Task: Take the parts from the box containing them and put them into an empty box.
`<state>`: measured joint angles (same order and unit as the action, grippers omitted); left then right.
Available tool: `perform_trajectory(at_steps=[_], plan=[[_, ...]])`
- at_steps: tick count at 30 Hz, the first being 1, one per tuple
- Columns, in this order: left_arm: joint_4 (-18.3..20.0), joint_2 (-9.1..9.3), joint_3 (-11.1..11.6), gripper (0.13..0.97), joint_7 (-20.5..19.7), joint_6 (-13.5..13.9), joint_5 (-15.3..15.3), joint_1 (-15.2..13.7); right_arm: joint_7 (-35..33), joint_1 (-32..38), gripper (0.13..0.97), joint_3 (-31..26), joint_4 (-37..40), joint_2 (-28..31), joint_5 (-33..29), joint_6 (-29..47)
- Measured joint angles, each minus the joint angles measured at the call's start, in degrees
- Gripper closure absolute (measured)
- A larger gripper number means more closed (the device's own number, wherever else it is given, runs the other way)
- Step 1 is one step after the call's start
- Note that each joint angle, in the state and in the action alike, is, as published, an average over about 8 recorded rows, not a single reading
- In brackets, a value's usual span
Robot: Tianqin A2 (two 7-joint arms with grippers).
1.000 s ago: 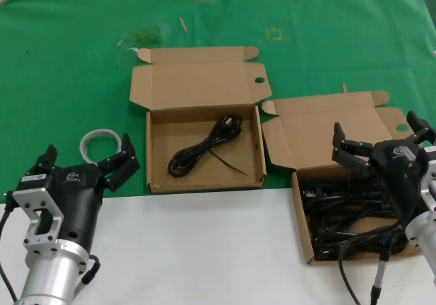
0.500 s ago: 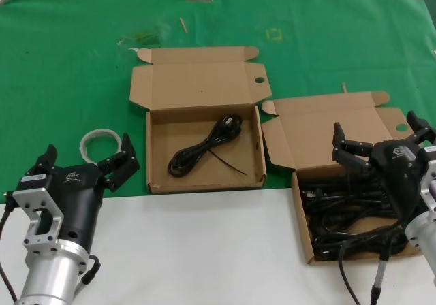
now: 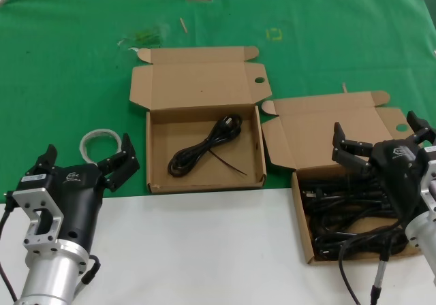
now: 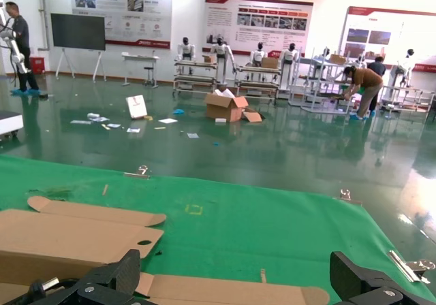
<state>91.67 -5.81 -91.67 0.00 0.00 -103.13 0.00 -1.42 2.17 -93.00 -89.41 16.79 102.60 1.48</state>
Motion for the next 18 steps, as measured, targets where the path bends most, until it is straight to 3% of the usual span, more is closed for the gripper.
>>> perform_trajectory(at_steps=[18], plan=[[0.0,0.0,0.0,0.132,0.0,0.0,0.0,0.0,0.0,0.0,0.129,0.0,0.0,0.0,0.0,0.0]])
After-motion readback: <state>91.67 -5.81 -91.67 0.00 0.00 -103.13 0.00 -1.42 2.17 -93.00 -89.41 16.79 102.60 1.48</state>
